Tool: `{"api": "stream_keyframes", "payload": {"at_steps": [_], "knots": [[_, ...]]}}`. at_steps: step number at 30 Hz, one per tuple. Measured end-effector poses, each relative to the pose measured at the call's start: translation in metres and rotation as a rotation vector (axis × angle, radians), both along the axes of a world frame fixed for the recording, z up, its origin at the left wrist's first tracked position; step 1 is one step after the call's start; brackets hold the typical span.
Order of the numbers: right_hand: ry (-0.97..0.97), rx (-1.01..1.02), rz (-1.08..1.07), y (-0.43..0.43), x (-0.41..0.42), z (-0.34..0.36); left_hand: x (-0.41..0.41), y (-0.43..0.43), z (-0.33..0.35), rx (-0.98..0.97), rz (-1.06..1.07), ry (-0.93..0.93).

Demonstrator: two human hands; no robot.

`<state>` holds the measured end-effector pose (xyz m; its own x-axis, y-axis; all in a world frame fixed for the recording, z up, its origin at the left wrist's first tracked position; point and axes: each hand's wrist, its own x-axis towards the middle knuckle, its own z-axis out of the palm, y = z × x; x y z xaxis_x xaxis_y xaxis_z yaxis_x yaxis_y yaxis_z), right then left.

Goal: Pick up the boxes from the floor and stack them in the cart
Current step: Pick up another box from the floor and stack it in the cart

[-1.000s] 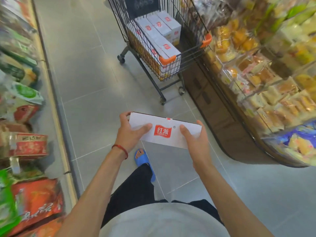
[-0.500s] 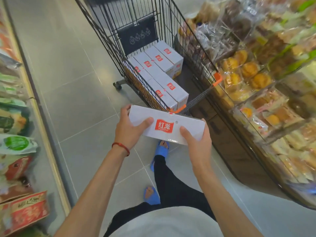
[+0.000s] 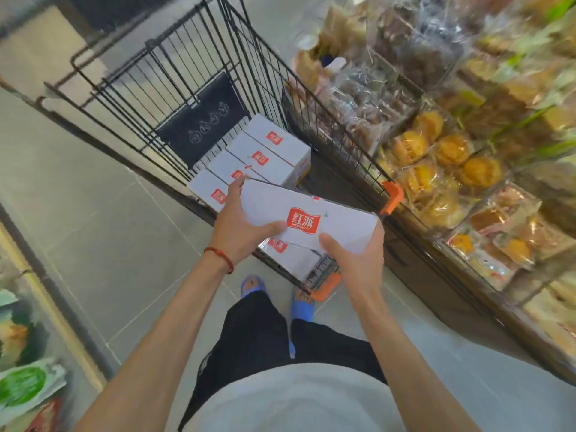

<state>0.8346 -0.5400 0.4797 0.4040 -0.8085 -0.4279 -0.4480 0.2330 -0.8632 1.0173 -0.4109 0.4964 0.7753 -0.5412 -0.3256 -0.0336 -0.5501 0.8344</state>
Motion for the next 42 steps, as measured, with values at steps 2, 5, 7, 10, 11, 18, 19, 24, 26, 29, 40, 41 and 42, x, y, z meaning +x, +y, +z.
{"api": "stream_keyframes", "payload": {"at_steps": [2, 5, 7, 10, 11, 18, 19, 24, 26, 29, 40, 41, 42], "knots": [[0.020, -0.010, -0.013, -0.011, 0.016, -0.006, 0.025, -0.021, -0.009, 0.016, -0.098, 0.002], [0.051, -0.013, -0.035, -0.026, 0.038, -0.017, 0.059, -0.053, -0.023, 0.013, -0.236, 0.017], [0.080, 0.011, -0.085, -0.034, 0.050, -0.025, 0.077, -0.073, -0.034, -0.007, -0.314, 0.062], [0.118, 0.029, -0.164, -0.044, 0.066, -0.036, 0.097, -0.097, -0.053, -0.006, -0.389, 0.081], [0.121, 0.032, -0.184, -0.047, 0.070, -0.041, 0.103, -0.105, -0.059, -0.001, -0.419, 0.081], [0.091, 0.044, -0.203, -0.060, 0.084, -0.085, 0.129, -0.138, -0.120, 0.004, -0.552, 0.144], [0.089, 0.031, -0.201, -0.060, 0.085, -0.092, 0.131, -0.141, -0.126, 0.000, -0.558, 0.144], [0.113, 0.013, -0.232, -0.062, 0.090, -0.142, 0.131, -0.151, -0.167, 0.045, -0.586, 0.120], [0.124, 0.005, -0.226, -0.063, 0.088, -0.163, 0.131, -0.153, -0.185, 0.074, -0.607, 0.062], [0.140, 0.025, -0.241, -0.062, 0.085, -0.190, 0.130, -0.155, -0.208, 0.129, -0.615, -0.046], [0.202, 0.151, -0.286, -0.066, 0.083, -0.232, 0.140, -0.154, -0.264, 0.464, -0.758, -0.405], [0.206, 0.154, -0.283, -0.066, 0.083, -0.232, 0.141, -0.153, -0.267, 0.477, -0.786, -0.401], [0.216, 0.154, -0.277, -0.066, 0.084, -0.232, 0.141, -0.151, -0.271, 0.490, -0.809, -0.405]]}}
